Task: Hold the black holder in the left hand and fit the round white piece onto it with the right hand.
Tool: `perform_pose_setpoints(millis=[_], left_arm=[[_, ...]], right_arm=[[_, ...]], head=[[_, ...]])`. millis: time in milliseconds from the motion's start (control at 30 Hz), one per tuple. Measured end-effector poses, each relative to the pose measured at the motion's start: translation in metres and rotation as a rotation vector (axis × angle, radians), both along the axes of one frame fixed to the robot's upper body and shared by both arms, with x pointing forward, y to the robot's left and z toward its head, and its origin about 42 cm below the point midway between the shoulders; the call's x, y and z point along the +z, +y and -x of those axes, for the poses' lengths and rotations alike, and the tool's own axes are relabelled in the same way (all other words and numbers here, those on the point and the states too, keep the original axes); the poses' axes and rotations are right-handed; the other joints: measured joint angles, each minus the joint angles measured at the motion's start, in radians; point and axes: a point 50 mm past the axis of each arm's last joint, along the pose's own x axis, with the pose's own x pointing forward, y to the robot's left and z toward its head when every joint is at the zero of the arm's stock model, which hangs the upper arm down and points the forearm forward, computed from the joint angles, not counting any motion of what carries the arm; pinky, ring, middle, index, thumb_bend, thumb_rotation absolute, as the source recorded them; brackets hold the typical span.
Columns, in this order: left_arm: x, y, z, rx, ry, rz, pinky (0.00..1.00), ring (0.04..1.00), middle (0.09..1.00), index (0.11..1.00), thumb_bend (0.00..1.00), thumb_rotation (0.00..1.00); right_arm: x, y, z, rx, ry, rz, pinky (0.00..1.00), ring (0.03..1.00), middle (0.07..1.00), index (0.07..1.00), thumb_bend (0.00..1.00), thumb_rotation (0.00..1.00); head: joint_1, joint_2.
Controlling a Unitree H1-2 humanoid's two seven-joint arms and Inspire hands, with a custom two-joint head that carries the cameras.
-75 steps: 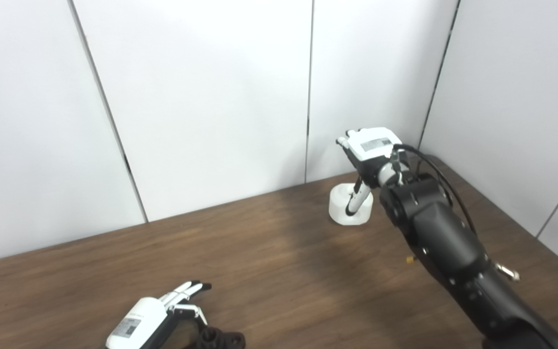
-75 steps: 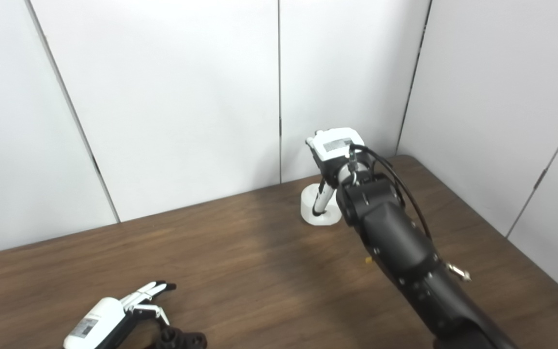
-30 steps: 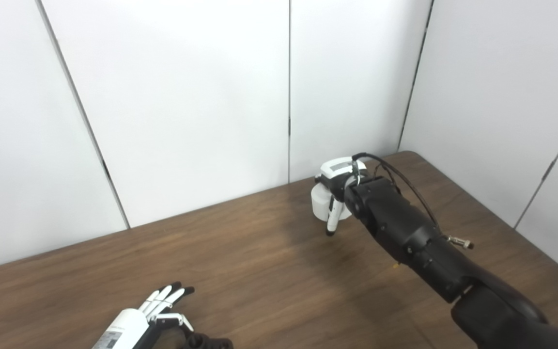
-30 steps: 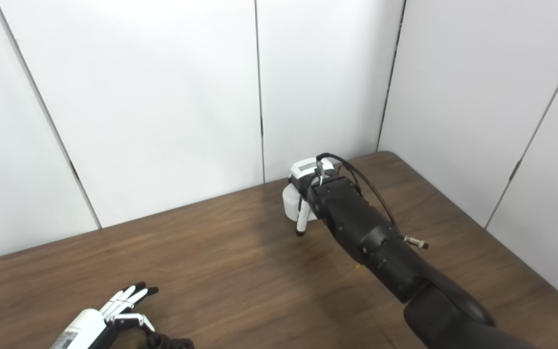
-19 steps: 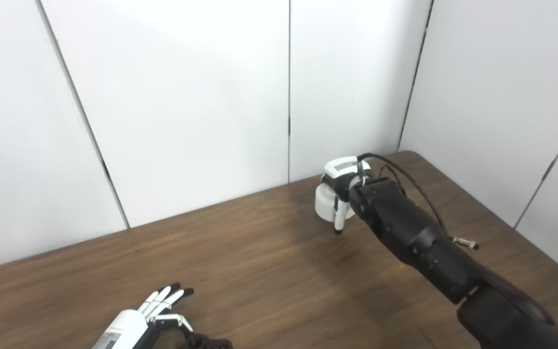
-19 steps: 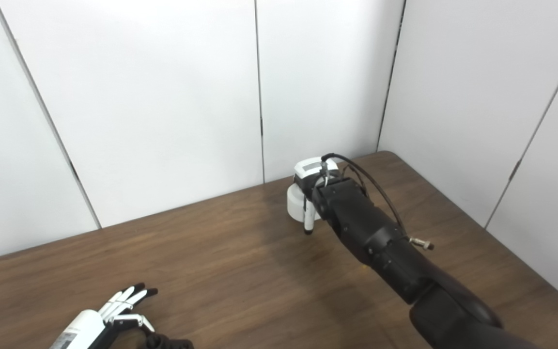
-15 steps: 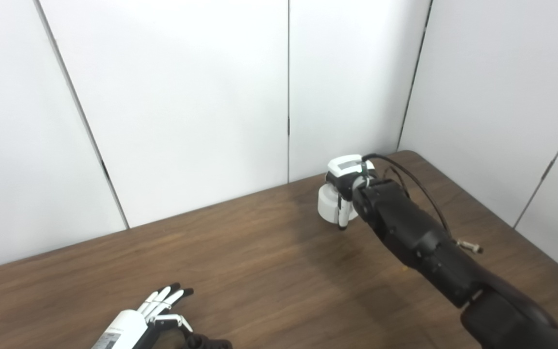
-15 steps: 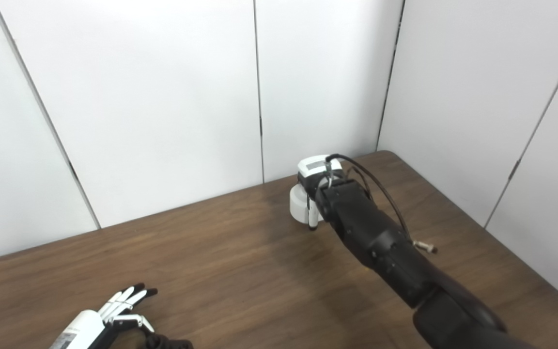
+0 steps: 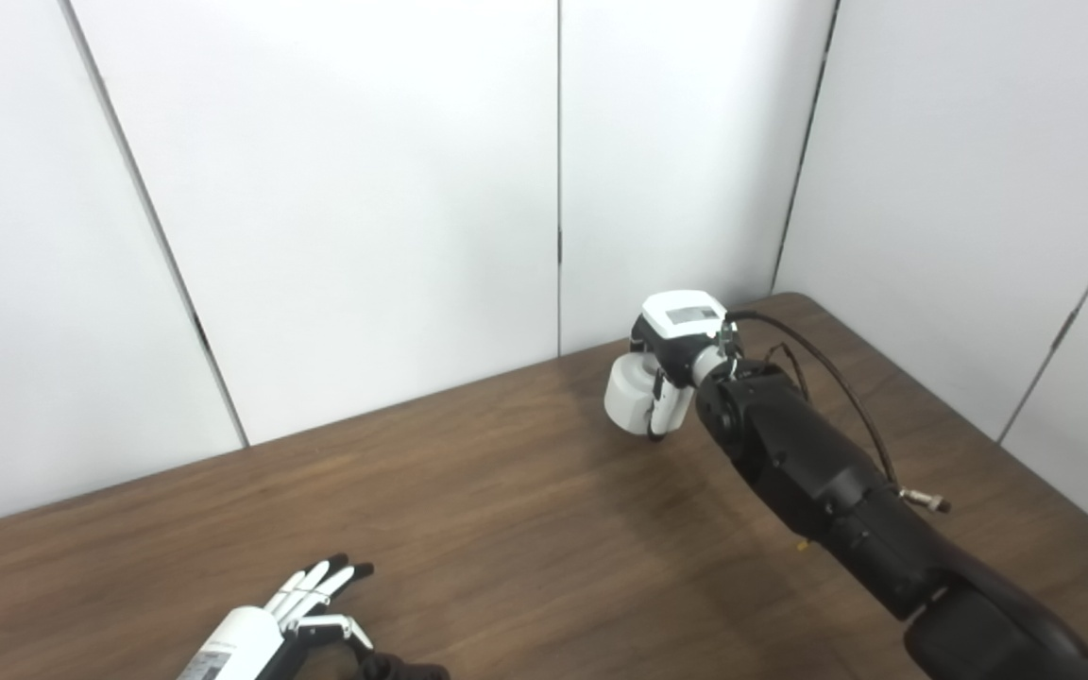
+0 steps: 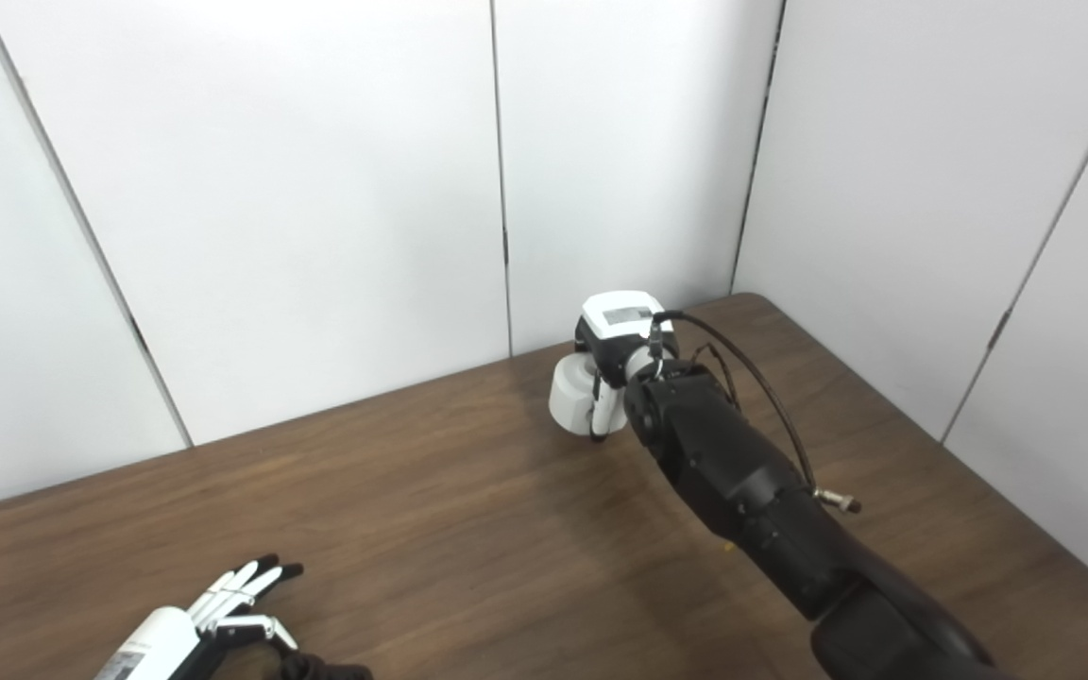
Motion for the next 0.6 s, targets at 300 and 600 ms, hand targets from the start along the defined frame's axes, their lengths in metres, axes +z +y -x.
perform_pose_setpoints(millis=[300,600], left_arm=[[0.008,-0.004,0.009,0.029,0.012,-0.027,0.84,0.958,0.934,0.489,0.52,0.06],[0.010,-0.014,0.014,0.040,-0.012,-0.048,0.85,0.961,0.939,0.489,0.52,0.06]], right_arm=[[0.017,0.011,0.025,0.101,-0.072,-0.066,0.52,0.446,0.495,0.474,0.52,0.00],[0.059,0.055,0.061,0.339,-0.068,-0.144,0.80,0.477,0.452,0.509,0.52,0.00]], head=[[0.175,0.048],[0.371,0.116]])
